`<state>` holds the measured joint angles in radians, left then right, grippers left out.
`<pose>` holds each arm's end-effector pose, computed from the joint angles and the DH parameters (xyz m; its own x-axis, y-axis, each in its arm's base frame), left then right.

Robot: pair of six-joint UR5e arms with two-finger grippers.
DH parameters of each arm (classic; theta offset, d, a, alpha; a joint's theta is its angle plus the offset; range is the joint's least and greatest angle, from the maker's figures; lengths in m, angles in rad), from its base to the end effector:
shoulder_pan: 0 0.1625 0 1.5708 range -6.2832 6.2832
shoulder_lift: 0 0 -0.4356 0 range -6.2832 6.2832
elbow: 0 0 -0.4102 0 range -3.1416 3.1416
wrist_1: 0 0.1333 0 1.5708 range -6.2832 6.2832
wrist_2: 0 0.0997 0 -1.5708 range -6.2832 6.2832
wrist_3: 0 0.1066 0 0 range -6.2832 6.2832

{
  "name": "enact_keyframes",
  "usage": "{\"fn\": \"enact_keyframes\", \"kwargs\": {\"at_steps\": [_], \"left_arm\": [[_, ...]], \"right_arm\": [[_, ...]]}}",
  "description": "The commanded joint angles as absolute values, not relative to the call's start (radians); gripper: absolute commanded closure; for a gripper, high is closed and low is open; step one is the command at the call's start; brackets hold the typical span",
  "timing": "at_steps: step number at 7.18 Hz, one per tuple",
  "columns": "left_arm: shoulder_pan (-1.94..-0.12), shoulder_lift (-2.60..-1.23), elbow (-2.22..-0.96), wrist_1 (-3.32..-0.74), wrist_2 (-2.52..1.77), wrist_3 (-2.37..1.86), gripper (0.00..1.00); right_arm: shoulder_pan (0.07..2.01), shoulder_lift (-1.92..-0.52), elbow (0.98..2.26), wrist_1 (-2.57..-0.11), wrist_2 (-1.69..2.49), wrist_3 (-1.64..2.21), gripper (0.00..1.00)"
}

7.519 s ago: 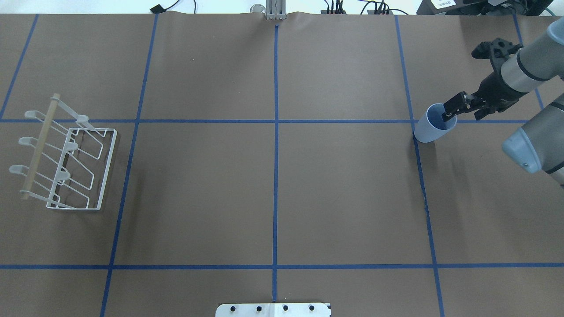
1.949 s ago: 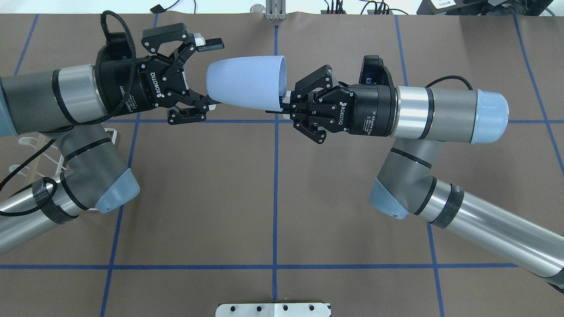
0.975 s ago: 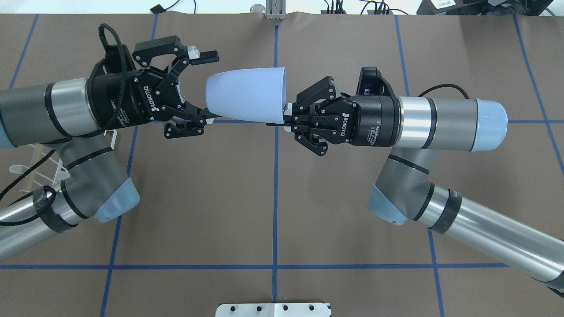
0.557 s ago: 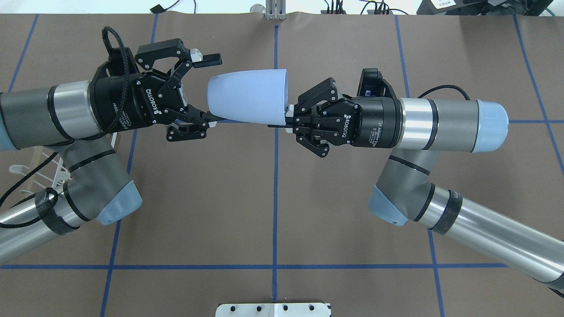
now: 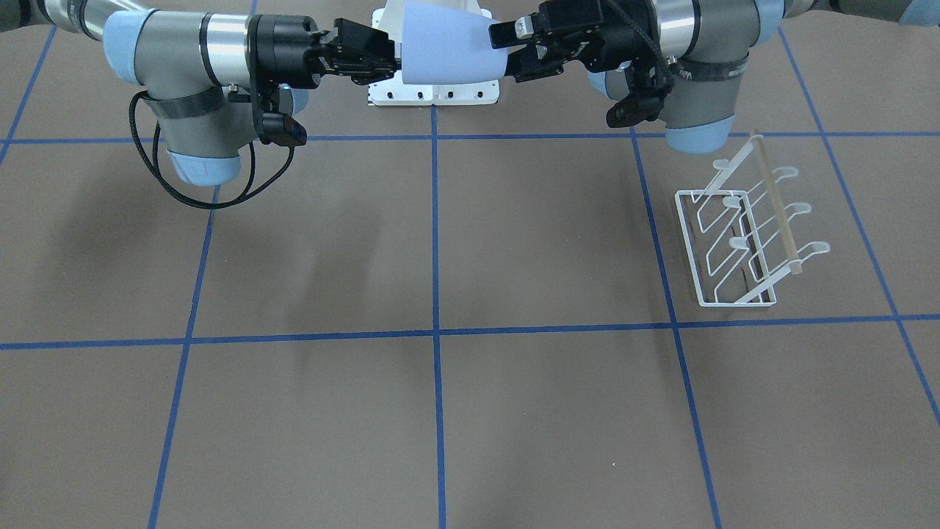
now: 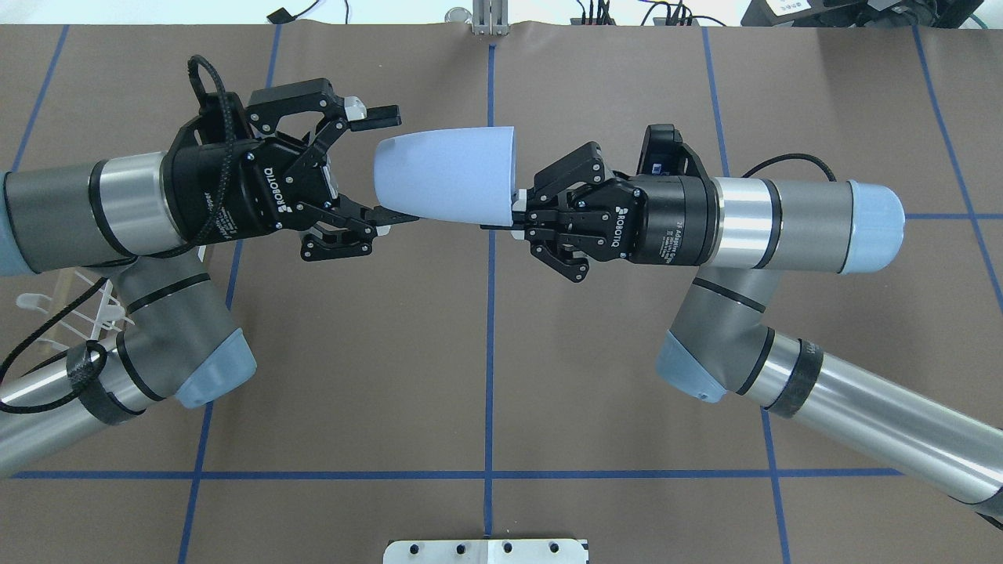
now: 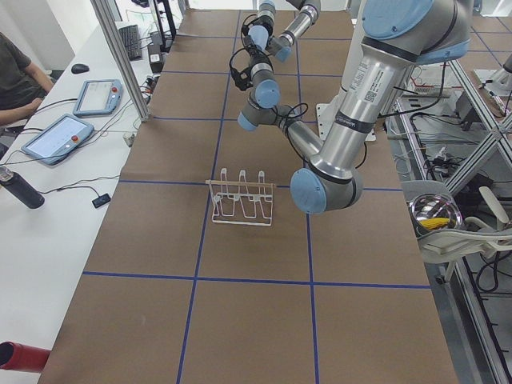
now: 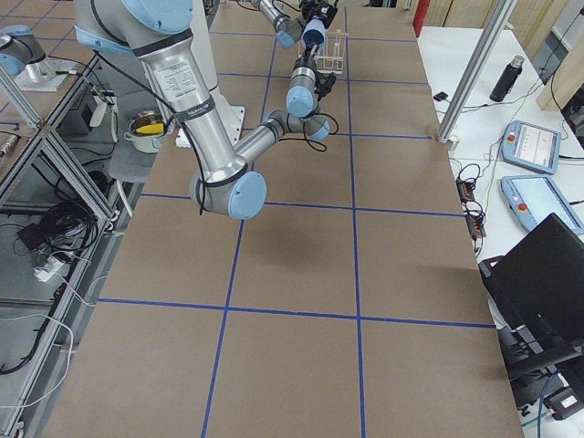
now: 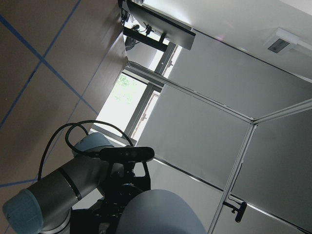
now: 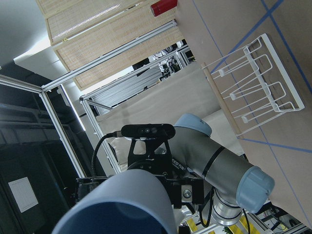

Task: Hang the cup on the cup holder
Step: 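Close the left gripper on the cup's base beside the right gripper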

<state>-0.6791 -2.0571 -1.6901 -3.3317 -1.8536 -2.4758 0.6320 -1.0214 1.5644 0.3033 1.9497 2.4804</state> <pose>0.3561 -0.4205 0.1712 -0.6982 -0.4069 -0.5890 -0.1585 0.8902 -0.4272 -0.4042 -0.4123 0.1818 -0.6481 0.4343 0.6256 0.2613 0.8984 -0.3530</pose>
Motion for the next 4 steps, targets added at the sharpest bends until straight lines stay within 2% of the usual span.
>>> {"fn": "enact_keyframes", "kwargs": {"at_steps": [1,2,3,4], "left_arm": [[-0.677,-2.057,-1.689,-3.333,-1.853,-2.476,0.11],[-0.676,-2.057,-1.69,-3.333,-1.853,-2.476,0.11],[-0.673,-2.057,-1.69,-3.338,-1.853,-2.477,0.38],[-0.672,-2.057,-1.689,-3.336,-1.853,-2.477,0.98]], "right_arm": [[0.63,-1.022,1.562,0.307,1.95,2.48,1.0],[0.63,-1.022,1.56,0.307,1.95,2.48,1.0],[0.63,-1.023,1.56,0.307,1.948,2.48,1.0],[0.63,-1.025,1.559,0.307,1.939,2.479,0.57]]}}
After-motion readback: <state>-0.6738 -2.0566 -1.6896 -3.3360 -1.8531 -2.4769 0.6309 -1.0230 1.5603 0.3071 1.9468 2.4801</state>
